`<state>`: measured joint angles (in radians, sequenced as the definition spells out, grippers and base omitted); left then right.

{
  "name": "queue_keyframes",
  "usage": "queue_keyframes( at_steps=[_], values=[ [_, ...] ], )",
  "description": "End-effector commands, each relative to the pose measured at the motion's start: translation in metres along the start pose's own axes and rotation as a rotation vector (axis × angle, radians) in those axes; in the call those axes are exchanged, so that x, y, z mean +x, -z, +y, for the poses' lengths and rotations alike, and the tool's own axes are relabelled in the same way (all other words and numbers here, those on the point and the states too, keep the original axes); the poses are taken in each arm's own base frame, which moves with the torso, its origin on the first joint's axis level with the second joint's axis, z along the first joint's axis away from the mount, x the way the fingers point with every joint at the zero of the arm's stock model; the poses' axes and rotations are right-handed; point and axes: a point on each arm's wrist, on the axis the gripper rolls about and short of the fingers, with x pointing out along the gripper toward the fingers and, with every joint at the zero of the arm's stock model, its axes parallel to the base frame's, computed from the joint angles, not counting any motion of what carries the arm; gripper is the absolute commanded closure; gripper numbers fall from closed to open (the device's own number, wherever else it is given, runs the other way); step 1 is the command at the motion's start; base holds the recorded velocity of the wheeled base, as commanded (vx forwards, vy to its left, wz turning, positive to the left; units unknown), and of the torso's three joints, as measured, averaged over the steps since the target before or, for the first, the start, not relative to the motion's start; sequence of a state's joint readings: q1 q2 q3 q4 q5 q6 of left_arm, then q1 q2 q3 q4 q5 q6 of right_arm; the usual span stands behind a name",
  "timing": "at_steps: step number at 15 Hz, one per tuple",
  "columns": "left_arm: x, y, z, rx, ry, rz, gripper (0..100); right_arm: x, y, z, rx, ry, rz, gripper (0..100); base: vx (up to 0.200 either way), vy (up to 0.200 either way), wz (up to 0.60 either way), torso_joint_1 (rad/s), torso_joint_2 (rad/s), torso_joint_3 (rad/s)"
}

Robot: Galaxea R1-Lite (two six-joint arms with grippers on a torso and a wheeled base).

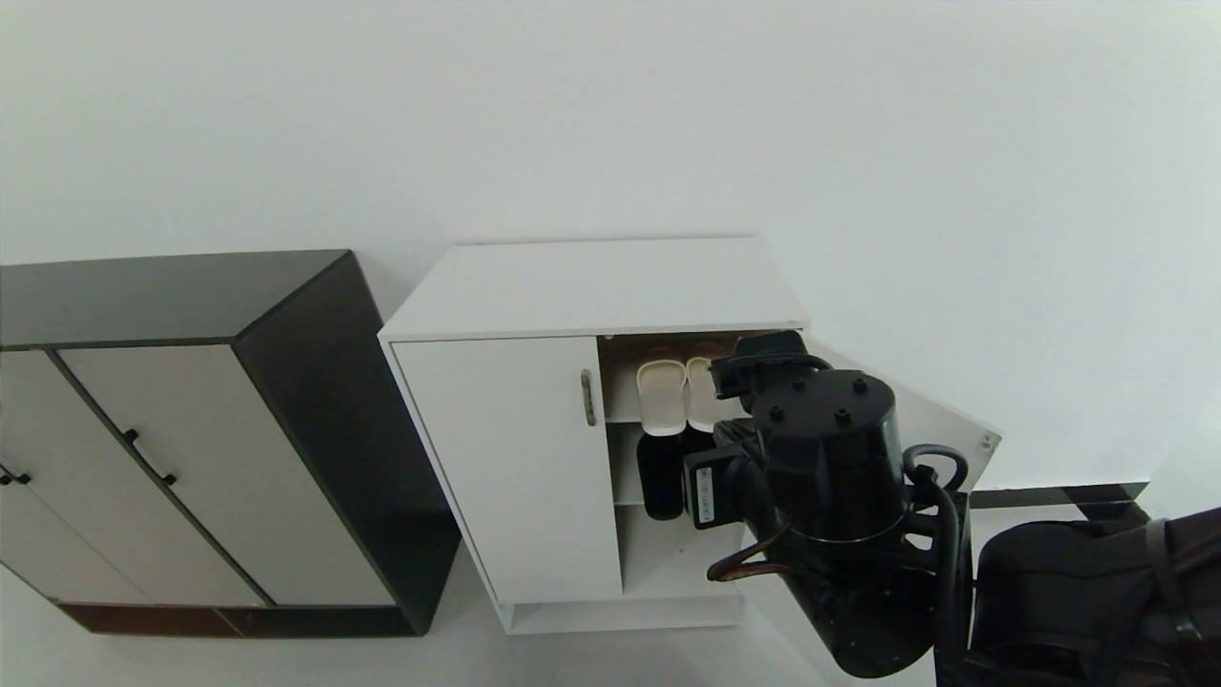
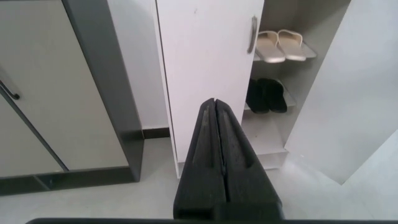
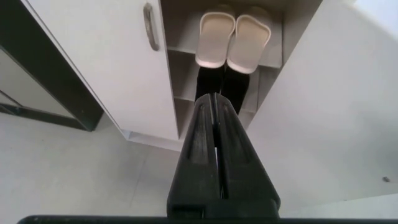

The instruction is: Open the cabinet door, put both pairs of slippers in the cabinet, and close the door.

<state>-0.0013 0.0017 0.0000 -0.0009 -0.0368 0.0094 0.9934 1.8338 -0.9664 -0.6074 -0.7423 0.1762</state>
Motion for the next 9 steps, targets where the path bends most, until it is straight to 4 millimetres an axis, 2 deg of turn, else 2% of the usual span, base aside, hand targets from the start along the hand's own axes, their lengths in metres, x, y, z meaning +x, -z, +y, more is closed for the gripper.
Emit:
queue_keyframes(
  at_steps=[1,4,7,9],
  values=[
    [0.0,0.0,0.0,0.0,0.0,0.002,100,0.0,0.001,0.0,-0.003,0.0,0.002,100,0.0,0.0,0.0,0.188,-0.44,-0.237],
    [0.0,0.0,0.0,0.0,0.0,0.002,100,-0.003,0.006,0.0,-0.024,-0.006,0.002,100,0.0,0.0,0.0,0.076,-0.15,-0.08],
    [0.0,0.0,0.0,0.0,0.0,0.002,100,-0.004,0.013,-0.003,-0.052,-0.029,-0.017,100,0.0,0.0,0.0,0.0,0.0,0.0],
    [0.0,0.0,0.0,0.0,0.0,0.002,100,-0.006,0.016,-0.004,-0.065,-0.065,-0.031,100,0.0,0.0,-0.6,0.002,0.0,0.0]
  ],
)
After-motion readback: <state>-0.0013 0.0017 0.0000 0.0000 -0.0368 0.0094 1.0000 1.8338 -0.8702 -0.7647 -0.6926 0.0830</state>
